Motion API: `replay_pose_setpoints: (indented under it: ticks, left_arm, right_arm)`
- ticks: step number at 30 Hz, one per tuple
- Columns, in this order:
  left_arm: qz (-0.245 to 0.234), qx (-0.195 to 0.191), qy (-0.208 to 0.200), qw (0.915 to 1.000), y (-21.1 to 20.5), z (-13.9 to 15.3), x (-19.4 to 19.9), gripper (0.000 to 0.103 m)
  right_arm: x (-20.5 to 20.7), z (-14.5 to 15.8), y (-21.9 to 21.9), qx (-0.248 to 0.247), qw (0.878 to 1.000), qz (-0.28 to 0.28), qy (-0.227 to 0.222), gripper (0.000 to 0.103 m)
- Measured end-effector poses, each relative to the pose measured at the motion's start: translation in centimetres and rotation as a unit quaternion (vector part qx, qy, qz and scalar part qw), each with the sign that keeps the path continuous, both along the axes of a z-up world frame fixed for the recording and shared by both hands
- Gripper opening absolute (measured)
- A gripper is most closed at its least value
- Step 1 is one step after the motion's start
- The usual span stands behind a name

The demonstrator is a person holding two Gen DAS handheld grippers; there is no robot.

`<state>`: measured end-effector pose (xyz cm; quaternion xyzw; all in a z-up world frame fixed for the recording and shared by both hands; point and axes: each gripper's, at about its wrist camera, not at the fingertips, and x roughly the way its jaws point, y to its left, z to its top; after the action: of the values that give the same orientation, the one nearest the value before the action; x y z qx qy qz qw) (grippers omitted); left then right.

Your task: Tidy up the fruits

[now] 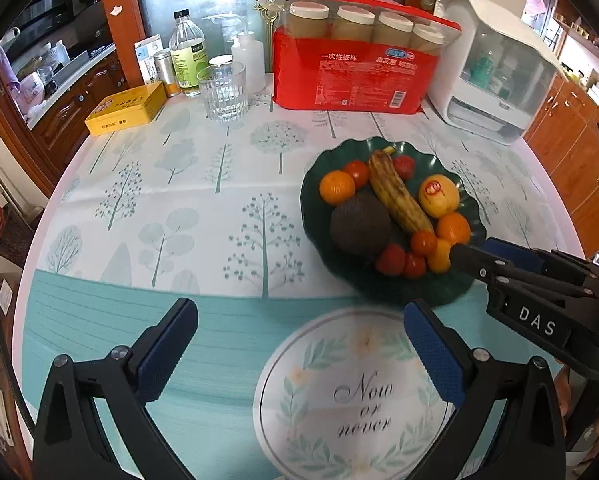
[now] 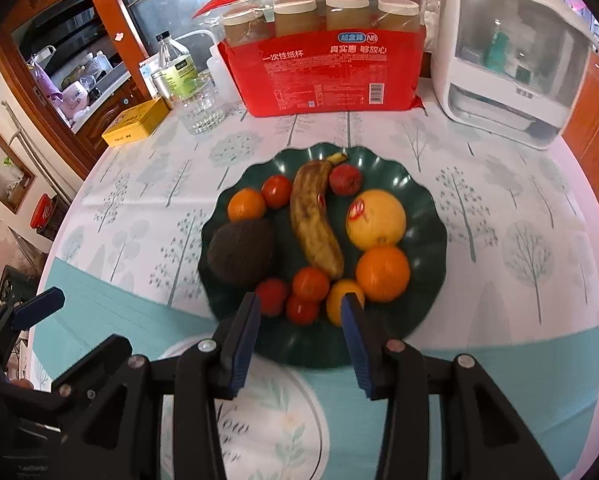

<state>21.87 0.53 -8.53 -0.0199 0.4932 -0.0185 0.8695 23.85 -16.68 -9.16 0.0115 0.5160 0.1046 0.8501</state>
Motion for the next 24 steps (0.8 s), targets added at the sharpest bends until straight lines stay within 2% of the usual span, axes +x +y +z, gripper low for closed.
replay_pose_setpoints:
  ticks: [9,18,24]
  left_arm:
    - [-0.031,-0.008,0.002,0.9995,0.4,1.2,-6.1,0.102]
    - [-0.069,-0.009,-0.017,0.9974,0.9,3.6,-12.9,0.102]
    - [-0.077,-0.016,-0.027,0.9965,1.9,5.5,-16.7,0.102]
  right_arm:
    - [-7.1,1.2,0.0,-0.001,1.0,-0.021,-0.002,0.042]
    - [-15.3,3.6,0.4,0.002,0.999,-0.044,-0.012,0.043]
    - [-20.0,5.8,1.1,0.011,0.998,-0.058,-0.022,0.05]
